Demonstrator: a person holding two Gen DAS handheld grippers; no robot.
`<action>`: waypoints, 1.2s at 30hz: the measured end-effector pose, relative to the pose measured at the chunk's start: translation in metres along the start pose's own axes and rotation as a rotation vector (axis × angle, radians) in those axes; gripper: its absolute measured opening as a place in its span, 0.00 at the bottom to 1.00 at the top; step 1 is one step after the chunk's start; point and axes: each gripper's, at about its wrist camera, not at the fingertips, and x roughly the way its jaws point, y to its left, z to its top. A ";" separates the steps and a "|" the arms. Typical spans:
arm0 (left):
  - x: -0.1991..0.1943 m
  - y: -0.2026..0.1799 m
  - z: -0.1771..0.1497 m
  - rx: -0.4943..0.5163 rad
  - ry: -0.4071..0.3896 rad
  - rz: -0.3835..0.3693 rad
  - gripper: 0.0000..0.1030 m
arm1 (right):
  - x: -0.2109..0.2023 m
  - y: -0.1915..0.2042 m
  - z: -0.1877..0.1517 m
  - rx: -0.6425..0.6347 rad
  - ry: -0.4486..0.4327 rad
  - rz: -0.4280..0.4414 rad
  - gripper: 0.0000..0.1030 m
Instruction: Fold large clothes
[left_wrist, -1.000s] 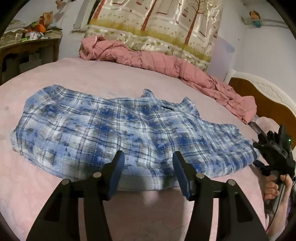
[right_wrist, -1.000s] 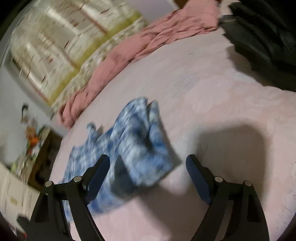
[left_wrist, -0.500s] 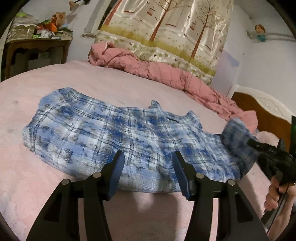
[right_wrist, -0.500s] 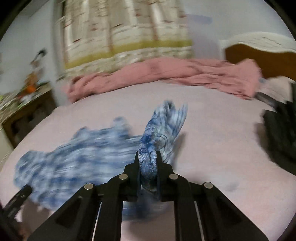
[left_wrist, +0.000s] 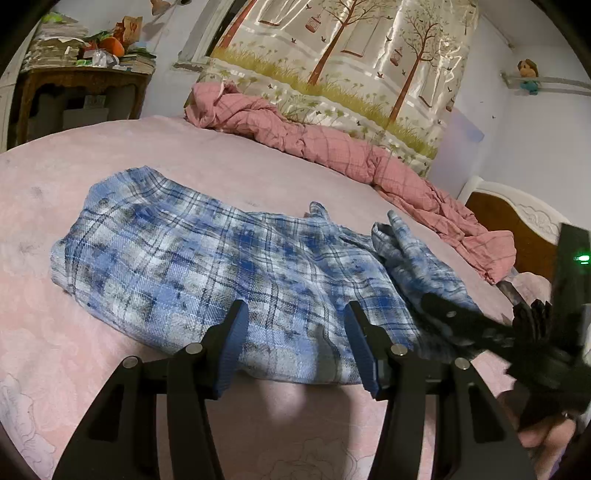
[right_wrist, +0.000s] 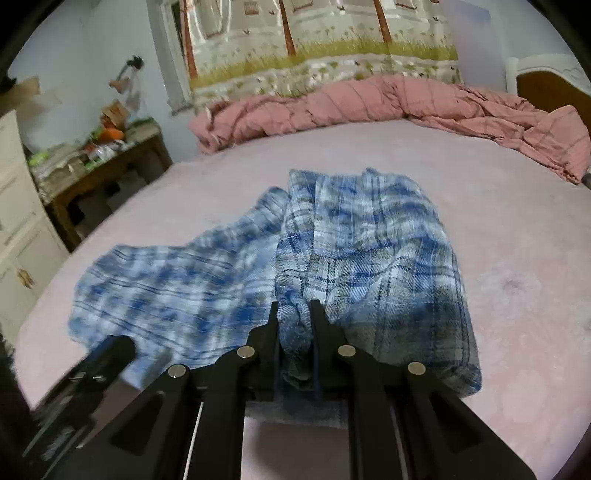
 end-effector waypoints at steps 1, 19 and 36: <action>0.000 0.000 0.000 -0.002 -0.002 -0.002 0.51 | -0.006 0.000 0.000 -0.010 -0.005 0.025 0.13; 0.000 0.002 0.000 -0.003 0.010 0.007 0.50 | -0.081 -0.049 0.003 0.021 -0.093 0.127 0.58; 0.010 -0.079 0.006 0.228 0.119 -0.241 0.53 | -0.051 -0.074 -0.034 -0.033 -0.021 -0.006 0.62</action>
